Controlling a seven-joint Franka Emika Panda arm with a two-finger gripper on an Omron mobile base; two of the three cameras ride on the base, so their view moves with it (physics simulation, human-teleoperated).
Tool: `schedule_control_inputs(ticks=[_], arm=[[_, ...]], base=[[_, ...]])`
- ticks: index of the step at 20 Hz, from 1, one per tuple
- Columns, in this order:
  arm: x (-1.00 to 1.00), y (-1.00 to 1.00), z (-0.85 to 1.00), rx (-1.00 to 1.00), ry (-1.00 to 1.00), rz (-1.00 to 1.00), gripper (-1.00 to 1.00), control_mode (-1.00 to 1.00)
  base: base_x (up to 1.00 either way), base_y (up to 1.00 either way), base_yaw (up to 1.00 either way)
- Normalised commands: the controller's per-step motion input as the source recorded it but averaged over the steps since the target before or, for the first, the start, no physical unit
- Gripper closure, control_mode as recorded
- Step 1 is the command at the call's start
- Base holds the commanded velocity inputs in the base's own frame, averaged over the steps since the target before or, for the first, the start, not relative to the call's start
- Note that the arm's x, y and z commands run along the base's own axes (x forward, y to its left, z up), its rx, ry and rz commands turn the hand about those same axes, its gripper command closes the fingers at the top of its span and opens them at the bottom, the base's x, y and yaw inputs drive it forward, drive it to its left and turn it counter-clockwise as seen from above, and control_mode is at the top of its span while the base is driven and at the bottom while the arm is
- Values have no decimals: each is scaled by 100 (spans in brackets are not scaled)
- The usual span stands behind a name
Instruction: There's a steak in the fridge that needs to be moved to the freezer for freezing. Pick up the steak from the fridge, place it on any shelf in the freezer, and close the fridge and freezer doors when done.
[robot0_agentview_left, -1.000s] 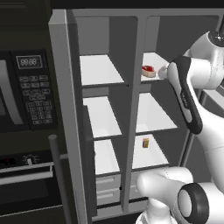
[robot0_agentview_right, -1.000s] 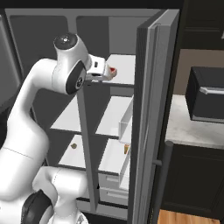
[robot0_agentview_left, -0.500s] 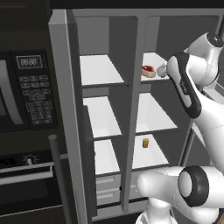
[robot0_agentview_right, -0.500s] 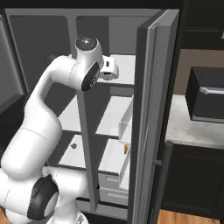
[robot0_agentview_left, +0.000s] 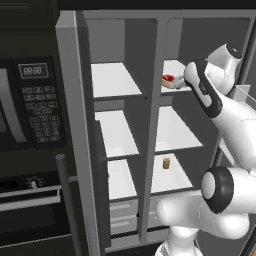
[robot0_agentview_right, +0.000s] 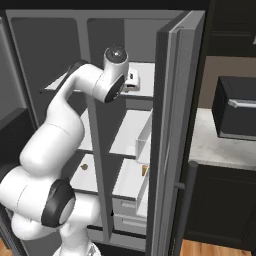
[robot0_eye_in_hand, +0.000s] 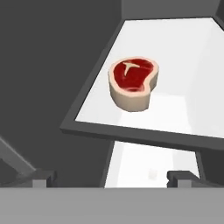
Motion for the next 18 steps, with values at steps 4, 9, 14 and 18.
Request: schedule_control_inputs(ticks=[4, 9, 14, 18], arm=[[52, 0, 0, 0, 6, 0, -100, -100], [43, 0, -2, 0, 1, 0, -100, -100], [37, 0, -16, 0, 0, 0, -100, -100], [32, 0, -25, 0, 0, 0, -100, -100]], base=[[0, 0, 0], [0, 0, 0], [0, 0, 0], [0, 0, 0]])
